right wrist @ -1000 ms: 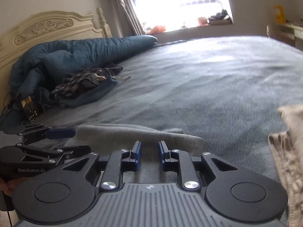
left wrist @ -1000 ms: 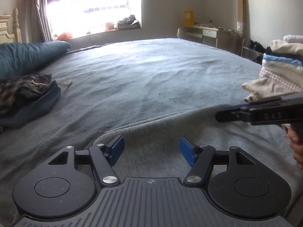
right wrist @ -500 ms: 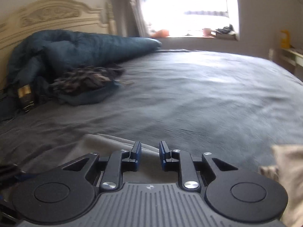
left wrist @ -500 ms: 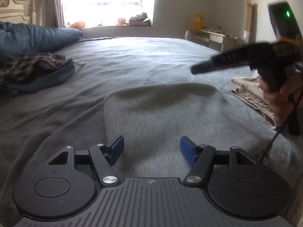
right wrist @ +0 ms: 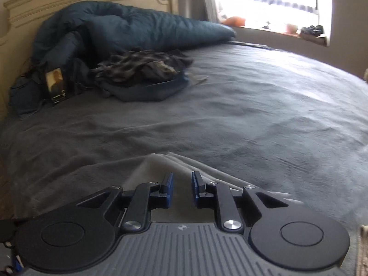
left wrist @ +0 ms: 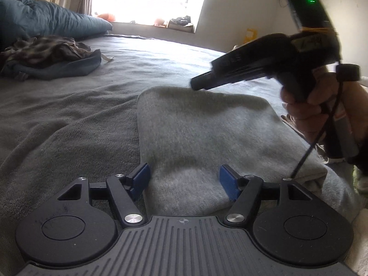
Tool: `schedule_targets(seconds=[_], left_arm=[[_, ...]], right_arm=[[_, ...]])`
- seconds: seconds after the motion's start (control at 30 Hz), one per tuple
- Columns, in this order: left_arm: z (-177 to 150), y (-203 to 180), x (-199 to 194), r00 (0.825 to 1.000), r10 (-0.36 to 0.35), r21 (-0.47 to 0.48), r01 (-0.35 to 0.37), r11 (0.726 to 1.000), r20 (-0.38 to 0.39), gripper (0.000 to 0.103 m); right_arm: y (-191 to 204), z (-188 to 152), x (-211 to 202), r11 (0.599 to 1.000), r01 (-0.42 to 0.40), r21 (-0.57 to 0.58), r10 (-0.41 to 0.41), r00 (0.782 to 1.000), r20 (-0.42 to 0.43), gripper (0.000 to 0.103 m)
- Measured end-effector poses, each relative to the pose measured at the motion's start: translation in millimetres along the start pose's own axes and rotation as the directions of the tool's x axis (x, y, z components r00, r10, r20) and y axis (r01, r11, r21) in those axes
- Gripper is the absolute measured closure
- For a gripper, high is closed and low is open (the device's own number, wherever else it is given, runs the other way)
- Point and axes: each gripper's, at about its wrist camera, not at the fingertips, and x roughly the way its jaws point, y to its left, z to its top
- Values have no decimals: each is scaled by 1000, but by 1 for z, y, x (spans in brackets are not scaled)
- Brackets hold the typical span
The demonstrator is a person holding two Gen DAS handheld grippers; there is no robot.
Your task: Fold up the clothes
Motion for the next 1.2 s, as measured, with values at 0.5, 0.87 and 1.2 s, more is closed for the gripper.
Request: schedule_targets(seconds=[0.5, 0.87, 1.2], left_arm=[[0, -2, 0, 1000, 16, 35, -16, 999, -14, 34], [5, -8, 0, 998, 47, 54, -44, 998, -43, 33], [7, -20, -2, 993, 104, 101, -98, 990, -55, 33]], right_arm=[[-70, -28, -58, 982, 103, 160, -112, 993, 48, 87], [-116, -79, -81, 927, 224, 299, -247, 968, 40, 83], [-40, -96, -135, 992, -36, 117, 13, 980, 198, 83]])
